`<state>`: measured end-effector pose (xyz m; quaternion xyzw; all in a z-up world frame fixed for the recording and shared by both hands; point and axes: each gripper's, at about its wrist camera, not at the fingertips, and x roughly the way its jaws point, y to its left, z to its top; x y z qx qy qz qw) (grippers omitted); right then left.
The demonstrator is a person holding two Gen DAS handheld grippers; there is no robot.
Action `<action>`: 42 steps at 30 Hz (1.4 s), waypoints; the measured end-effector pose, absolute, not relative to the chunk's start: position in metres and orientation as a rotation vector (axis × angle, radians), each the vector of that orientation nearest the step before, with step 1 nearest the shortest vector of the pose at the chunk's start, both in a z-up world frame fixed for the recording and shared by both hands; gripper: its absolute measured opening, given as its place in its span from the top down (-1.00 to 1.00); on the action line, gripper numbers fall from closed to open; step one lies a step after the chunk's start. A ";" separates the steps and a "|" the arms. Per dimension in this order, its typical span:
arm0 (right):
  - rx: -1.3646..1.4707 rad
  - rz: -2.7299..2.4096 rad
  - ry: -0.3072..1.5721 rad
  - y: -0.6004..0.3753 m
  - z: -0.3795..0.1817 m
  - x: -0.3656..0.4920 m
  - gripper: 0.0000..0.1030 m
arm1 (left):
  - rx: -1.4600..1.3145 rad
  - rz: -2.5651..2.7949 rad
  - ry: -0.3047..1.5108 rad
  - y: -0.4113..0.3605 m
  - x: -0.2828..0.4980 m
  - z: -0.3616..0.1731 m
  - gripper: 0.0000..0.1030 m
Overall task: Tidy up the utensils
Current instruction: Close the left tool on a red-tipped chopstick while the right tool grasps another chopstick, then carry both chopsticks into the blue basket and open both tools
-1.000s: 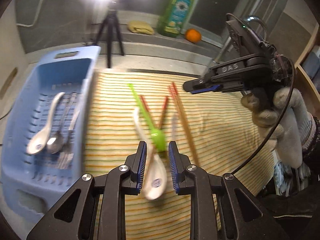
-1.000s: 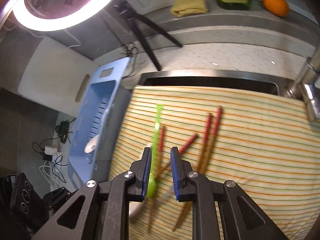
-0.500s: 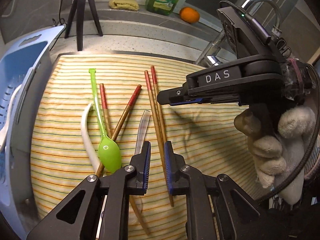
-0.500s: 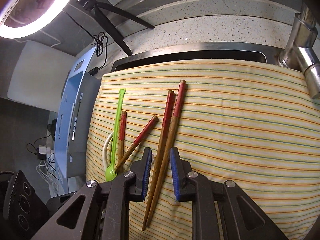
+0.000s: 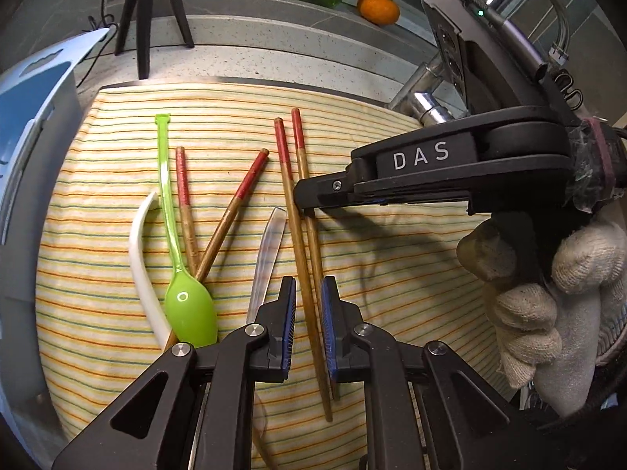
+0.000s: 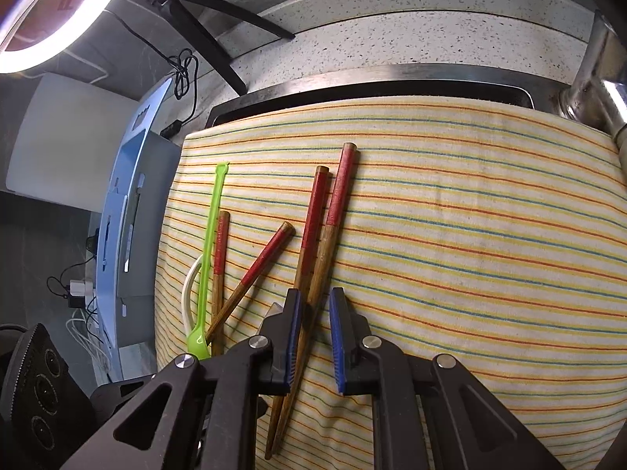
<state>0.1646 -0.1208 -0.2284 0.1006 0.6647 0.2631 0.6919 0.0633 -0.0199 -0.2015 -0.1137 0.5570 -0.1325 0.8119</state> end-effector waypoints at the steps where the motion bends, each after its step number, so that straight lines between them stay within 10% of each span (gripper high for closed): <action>1: 0.220 0.589 1.484 -0.120 -0.229 0.165 0.74 | -0.231 -0.276 1.195 -0.021 0.065 -0.203 0.78; 42: 0.420 0.570 1.468 -0.178 -0.226 0.145 0.88 | -0.422 -0.254 1.172 -0.013 0.095 -0.209 0.90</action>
